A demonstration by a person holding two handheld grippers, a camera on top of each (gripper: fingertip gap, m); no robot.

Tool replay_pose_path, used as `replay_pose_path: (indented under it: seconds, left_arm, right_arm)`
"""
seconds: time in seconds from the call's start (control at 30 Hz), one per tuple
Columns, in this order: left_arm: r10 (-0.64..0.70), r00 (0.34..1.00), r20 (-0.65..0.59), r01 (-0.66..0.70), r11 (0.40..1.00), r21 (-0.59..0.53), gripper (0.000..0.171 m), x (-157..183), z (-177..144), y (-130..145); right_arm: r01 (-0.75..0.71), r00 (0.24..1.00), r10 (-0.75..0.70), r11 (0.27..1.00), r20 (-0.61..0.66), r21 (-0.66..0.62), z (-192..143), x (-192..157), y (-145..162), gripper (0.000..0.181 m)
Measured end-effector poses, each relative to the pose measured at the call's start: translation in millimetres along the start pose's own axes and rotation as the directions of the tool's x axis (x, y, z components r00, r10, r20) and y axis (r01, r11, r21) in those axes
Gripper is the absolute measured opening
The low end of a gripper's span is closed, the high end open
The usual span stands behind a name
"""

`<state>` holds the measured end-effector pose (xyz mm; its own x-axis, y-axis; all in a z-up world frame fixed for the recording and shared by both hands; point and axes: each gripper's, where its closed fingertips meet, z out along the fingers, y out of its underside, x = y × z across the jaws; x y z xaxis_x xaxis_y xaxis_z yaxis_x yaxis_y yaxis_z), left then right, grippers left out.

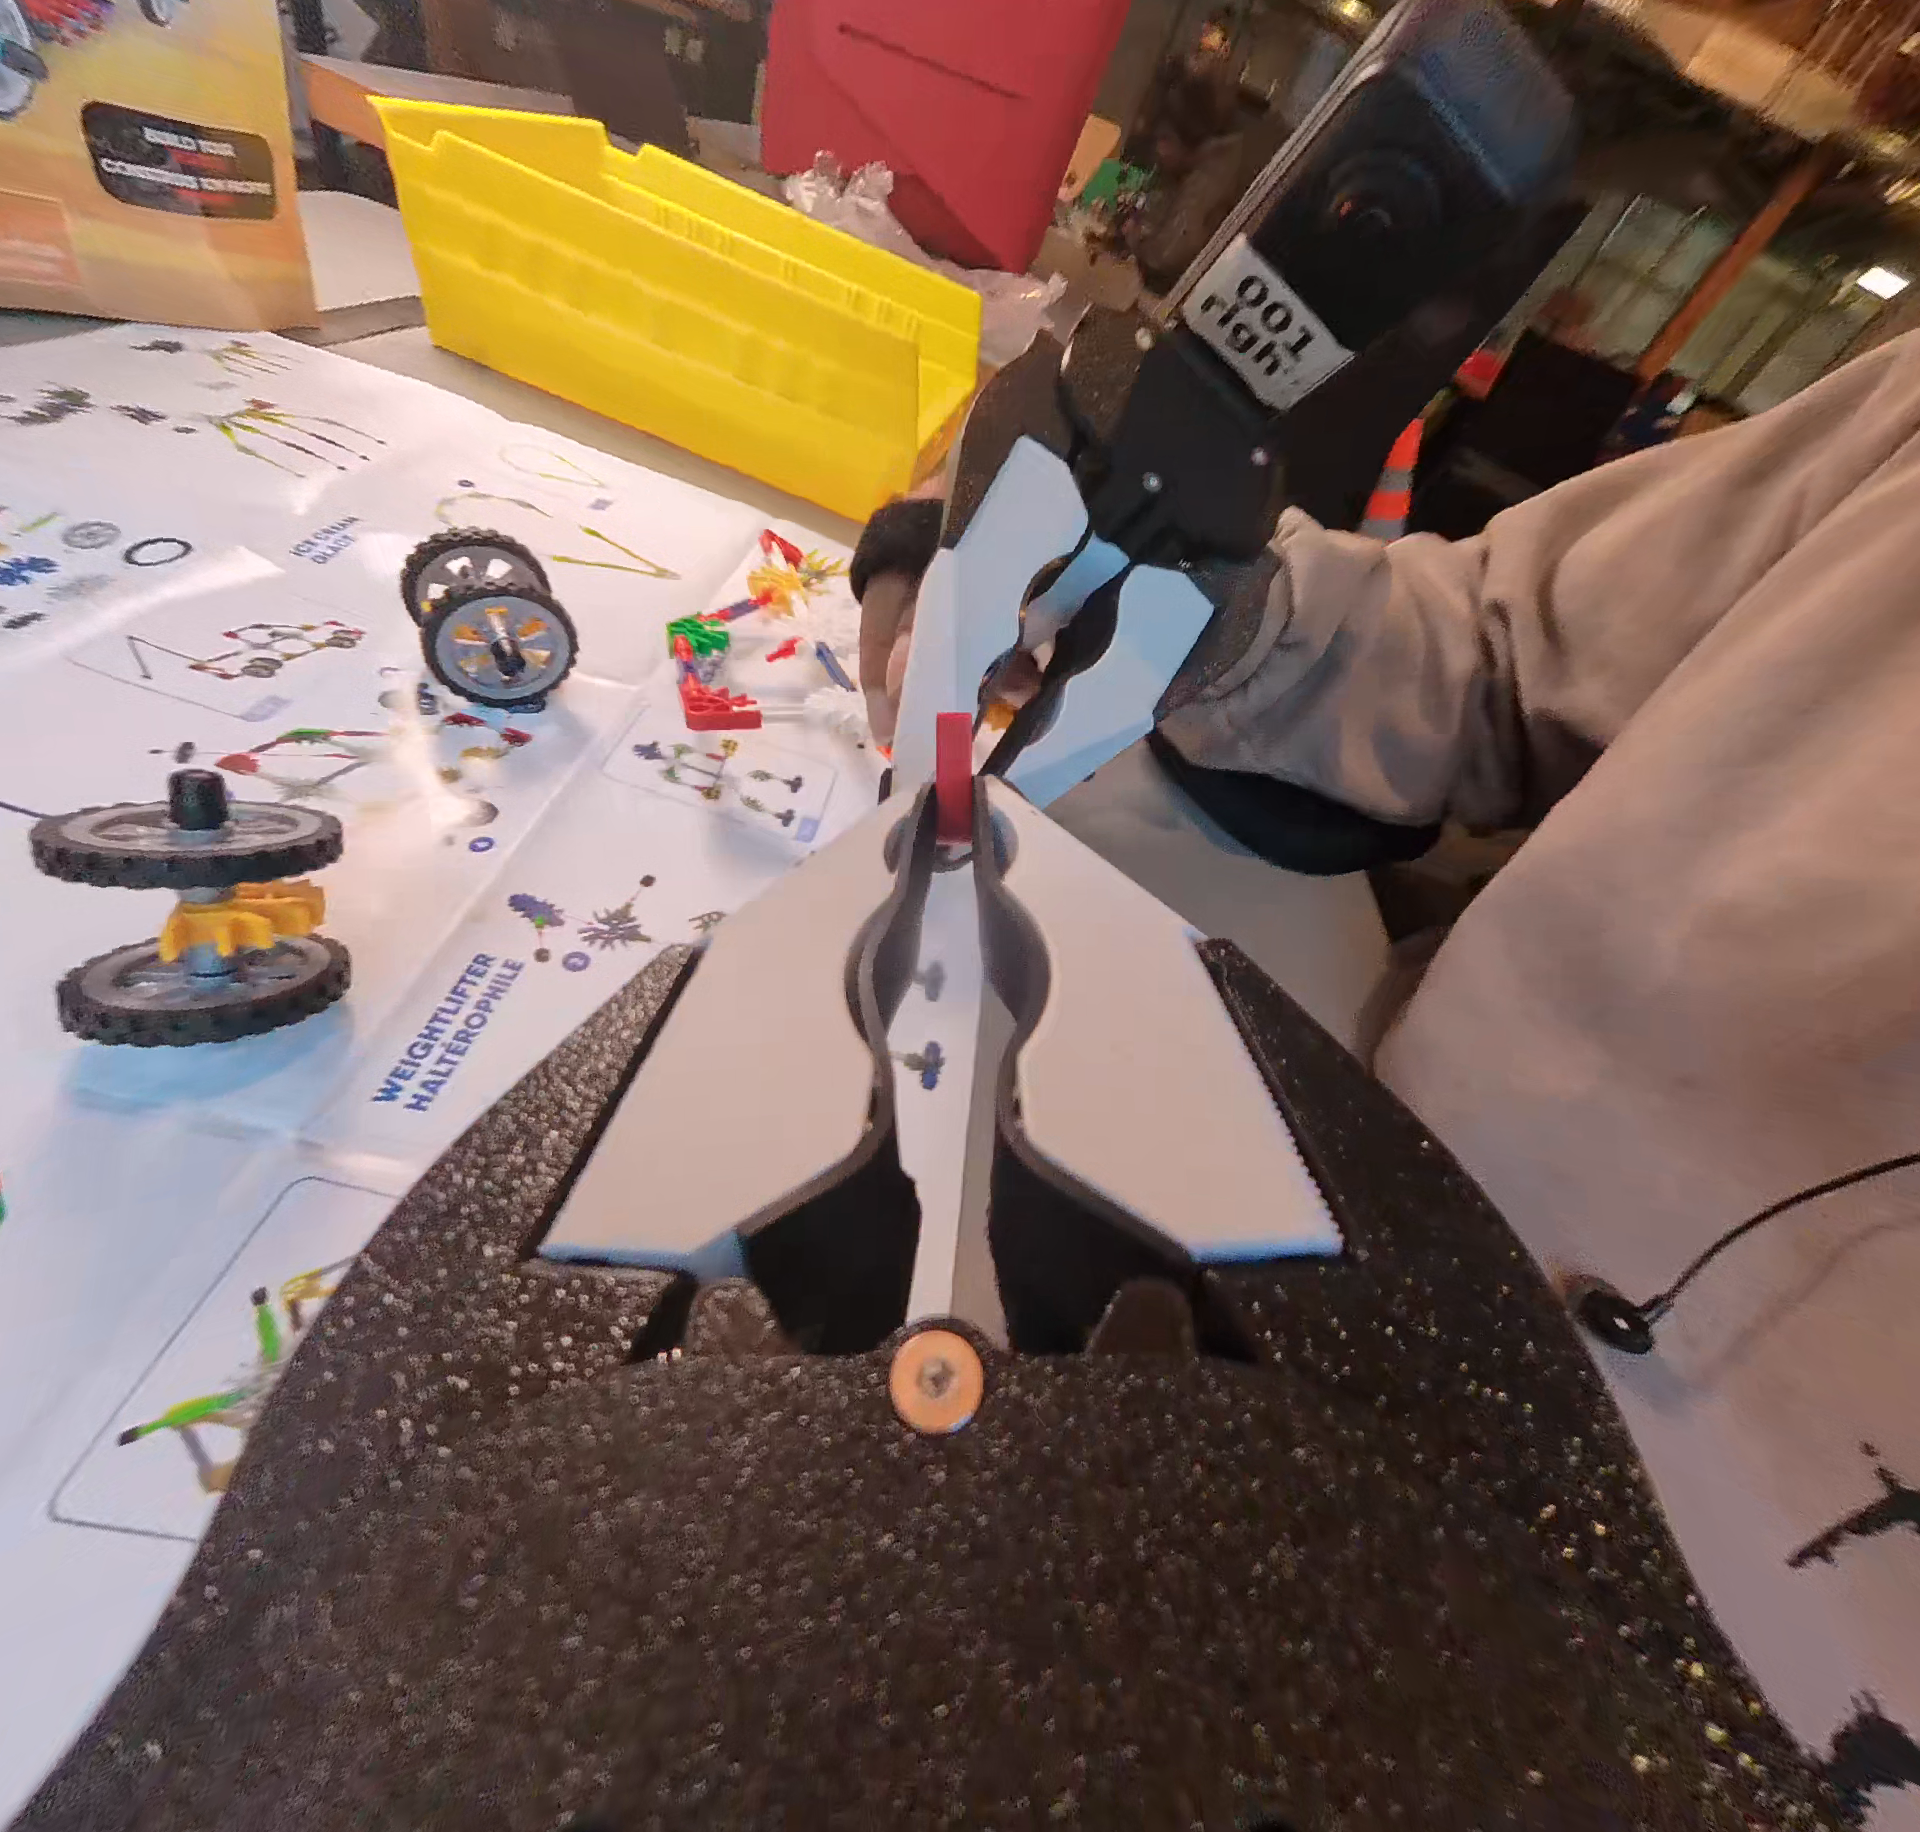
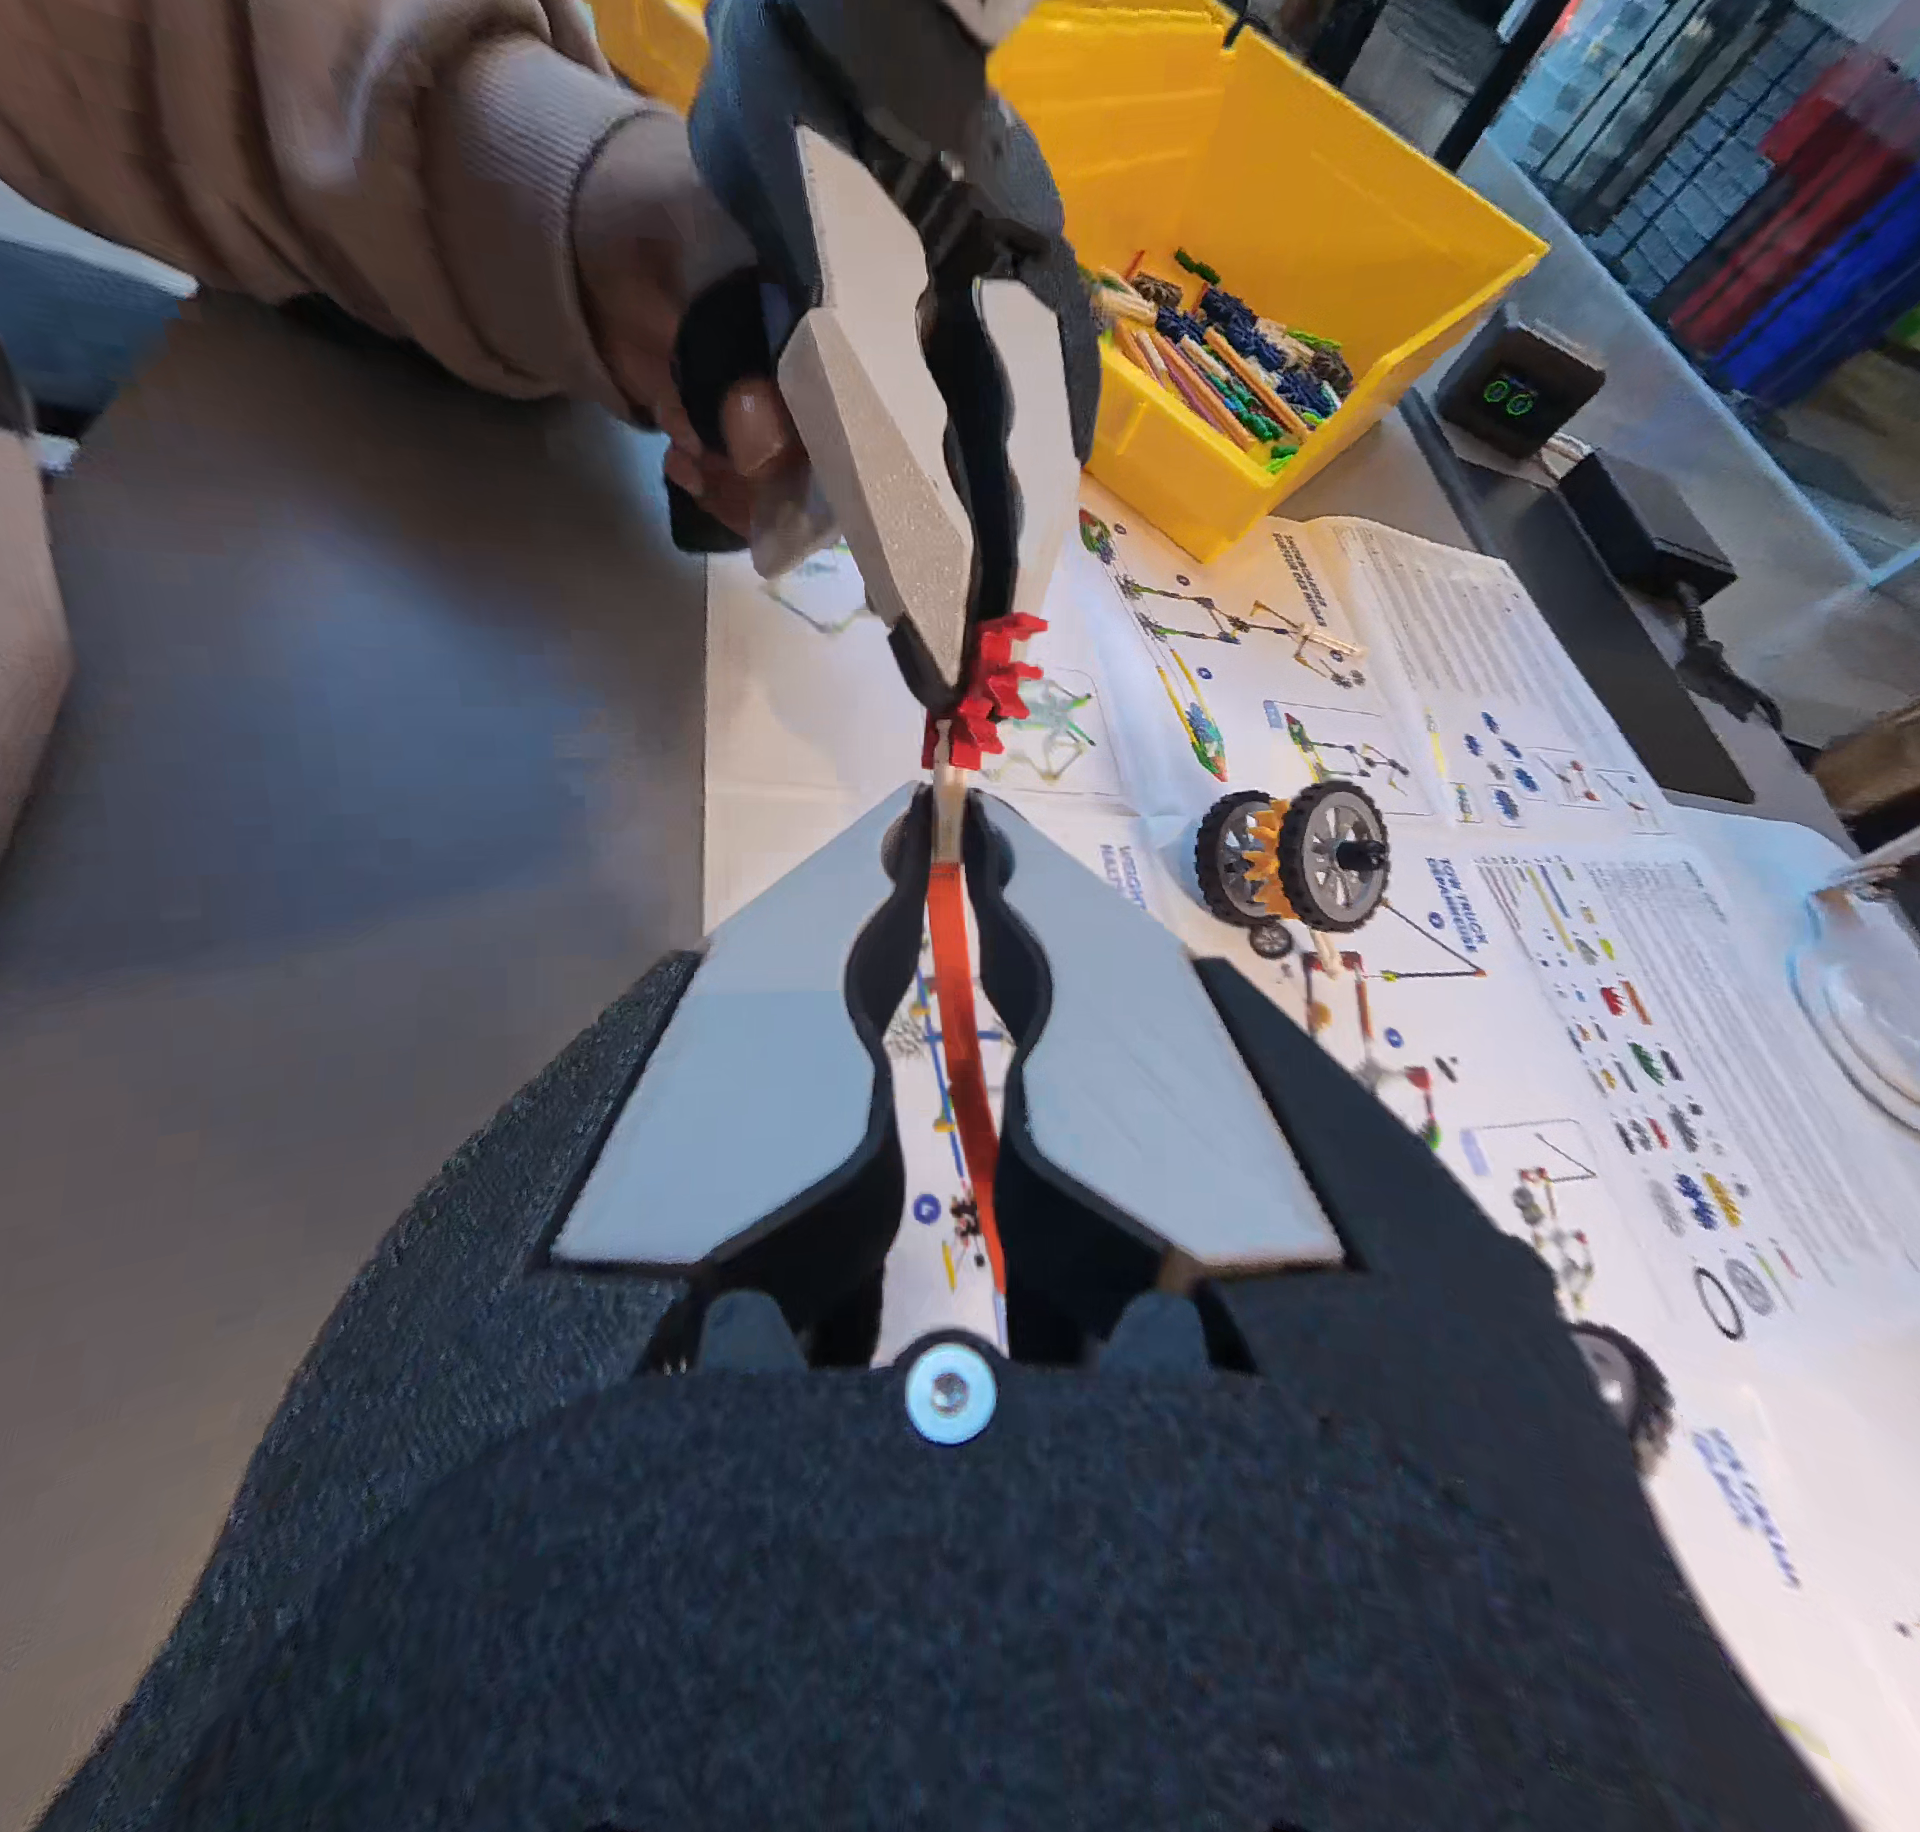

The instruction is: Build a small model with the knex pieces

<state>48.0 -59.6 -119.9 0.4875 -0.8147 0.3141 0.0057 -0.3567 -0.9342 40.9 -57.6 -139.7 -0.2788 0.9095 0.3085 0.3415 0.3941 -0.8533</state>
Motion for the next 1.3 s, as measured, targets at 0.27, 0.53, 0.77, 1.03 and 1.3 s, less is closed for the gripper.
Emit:
replay_pose_path:
  seconds: [0.27,0.53,0.77,1.03,1.3]
  left_arm:
    - [-0.383,0.874,-0.298,0.402,0.915,0.004,0.004,5,-4,-4]
    - [-0.584,0.630,-0.511,0.624,0.773,-0.115,0.010,20,-4,-3]
    - [-0.671,0.629,-0.392,0.668,0.724,-0.169,0.002,6,12,17]
    - [-0.474,0.838,-0.272,0.504,0.862,0.053,0.003,-26,-12,-24]
    - [-0.424,0.893,-0.148,0.441,0.890,0.111,0.004,-43,-23,-20]
  right_arm:
    - [-0.096,0.994,0.090,0.989,0.060,0.116,0,-10,-10,0.001]
    - [-0.071,0.993,0.056,0.985,0.099,0.158,-3,-25,-14,0.001]
    - [-0.096,0.974,0.031,0.953,0.226,0.287,-7,-51,-37,0.000]
    - [-0.004,0.976,-0.040,0.979,0.213,0.203,-9,-54,-28,0.001]
    - [0.032,0.998,-0.032,0.999,0.054,-0.012,15,-24,19,0.003]
